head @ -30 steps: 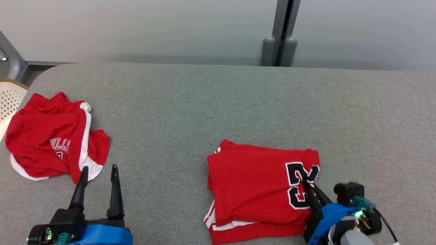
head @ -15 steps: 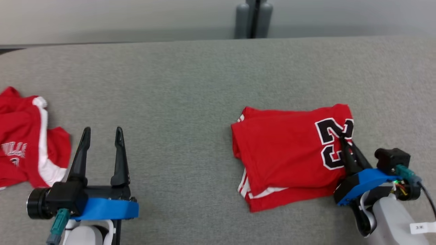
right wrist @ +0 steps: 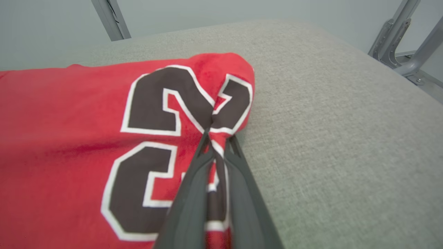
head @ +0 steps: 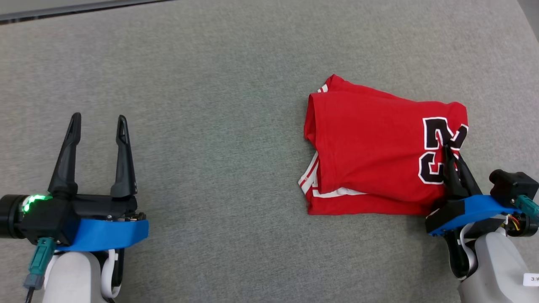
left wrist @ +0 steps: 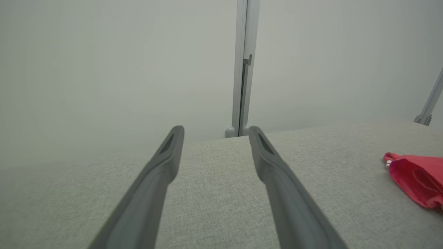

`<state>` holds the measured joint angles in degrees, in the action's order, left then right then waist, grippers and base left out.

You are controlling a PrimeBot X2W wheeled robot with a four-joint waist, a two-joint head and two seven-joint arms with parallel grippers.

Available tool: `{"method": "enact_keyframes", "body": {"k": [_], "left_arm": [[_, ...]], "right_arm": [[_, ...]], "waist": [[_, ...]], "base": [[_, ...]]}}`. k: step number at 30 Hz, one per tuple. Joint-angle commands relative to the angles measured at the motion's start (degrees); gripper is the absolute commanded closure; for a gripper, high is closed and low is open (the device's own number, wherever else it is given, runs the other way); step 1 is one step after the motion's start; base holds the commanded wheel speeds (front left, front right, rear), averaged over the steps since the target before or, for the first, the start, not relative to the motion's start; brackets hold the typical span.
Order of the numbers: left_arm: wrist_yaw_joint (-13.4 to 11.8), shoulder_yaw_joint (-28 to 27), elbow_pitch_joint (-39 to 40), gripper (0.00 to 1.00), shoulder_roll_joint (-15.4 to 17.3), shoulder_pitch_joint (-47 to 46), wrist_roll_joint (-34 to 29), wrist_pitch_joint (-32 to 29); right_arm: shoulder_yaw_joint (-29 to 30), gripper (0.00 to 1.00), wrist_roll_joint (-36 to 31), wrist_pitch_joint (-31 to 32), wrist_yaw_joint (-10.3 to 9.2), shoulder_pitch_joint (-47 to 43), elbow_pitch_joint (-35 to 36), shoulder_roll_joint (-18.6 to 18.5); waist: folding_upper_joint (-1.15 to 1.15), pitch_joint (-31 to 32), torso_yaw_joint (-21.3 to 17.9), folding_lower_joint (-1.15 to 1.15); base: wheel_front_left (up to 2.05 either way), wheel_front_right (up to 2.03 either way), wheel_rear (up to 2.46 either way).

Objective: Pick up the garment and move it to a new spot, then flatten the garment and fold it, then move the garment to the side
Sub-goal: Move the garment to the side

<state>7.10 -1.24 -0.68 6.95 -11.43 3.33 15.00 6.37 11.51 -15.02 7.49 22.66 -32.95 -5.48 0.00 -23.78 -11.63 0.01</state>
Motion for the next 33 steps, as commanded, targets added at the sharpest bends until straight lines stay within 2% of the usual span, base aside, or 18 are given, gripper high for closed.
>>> {"method": "enact_keyframes", "body": {"k": [1, 5, 9, 14, 24, 30, 33], "left_arm": [[0.36, -0.33, 0.46, 0.0, 0.59, -1.18, -0.27, 0.25], [0.42, -0.43, 1.51, 0.0, 1.09, -1.96, -0.35, 0.26], [0.48, -0.02, 3.05, 0.0, 1.42, -2.79, -0.35, 0.26], [0.53, 0.51, 5.18, 0.0, 2.15, -4.07, -0.36, 0.26], [0.53, 2.0, 8.87, 0.0, 2.96, -6.09, -0.15, 0.26], [0.54, 1.35, 10.08, 0.0, 3.82, -6.36, -0.03, 0.26], [0.55, 1.04, 10.46, 0.0, 4.29, -6.6, 0.04, 0.25]], "right_arm": [[0.18, 1.0, -0.58, -0.19, 0.01, 0.12, 0.64, 0.36], [-0.23, 1.0, -1.34, -0.19, 0.01, 3.43, 2.1, -0.18], [-1.41, 1.0, -2.79, -0.19, 0.01, 8.73, 2.2, -2.65], [-2.08, 1.0, -4.65, 0.79, 0.0, 19.07, -0.67, -7.66], [3.71, 1.0, -6.91, 5.73, 0.0, 34.39, -12.03, -20.56], [6.05, 1.0, -9.47, 6.37, 0.0, 38.85, -18.84, -23.29], [6.86, 1.0, -11.29, 6.57, 0.01, 40.52, -21.39, -23.02]], "waist": [[0.0, -2.15, -2.19, -0.01], [0.0, -3.21, -2.29, -0.01], [0.0, -4.73, -1.5, -0.01], [0.0, -7.0, -0.02, -0.01], [0.0, -11.72, 3.91, -0.01], [0.0, -13.73, 4.26, -0.01], [0.0, -14.45, 4.2, -0.01]], "base": [[0.0, 0.0, 0.0], [0.0, 0.0, 0.0], [0.0, 0.0, 0.0], [0.0, 0.0, 0.0], [0.0, 0.0, 0.0], [0.0, 0.0, 0.0], [0.0, 0.0, 0.0]]}}
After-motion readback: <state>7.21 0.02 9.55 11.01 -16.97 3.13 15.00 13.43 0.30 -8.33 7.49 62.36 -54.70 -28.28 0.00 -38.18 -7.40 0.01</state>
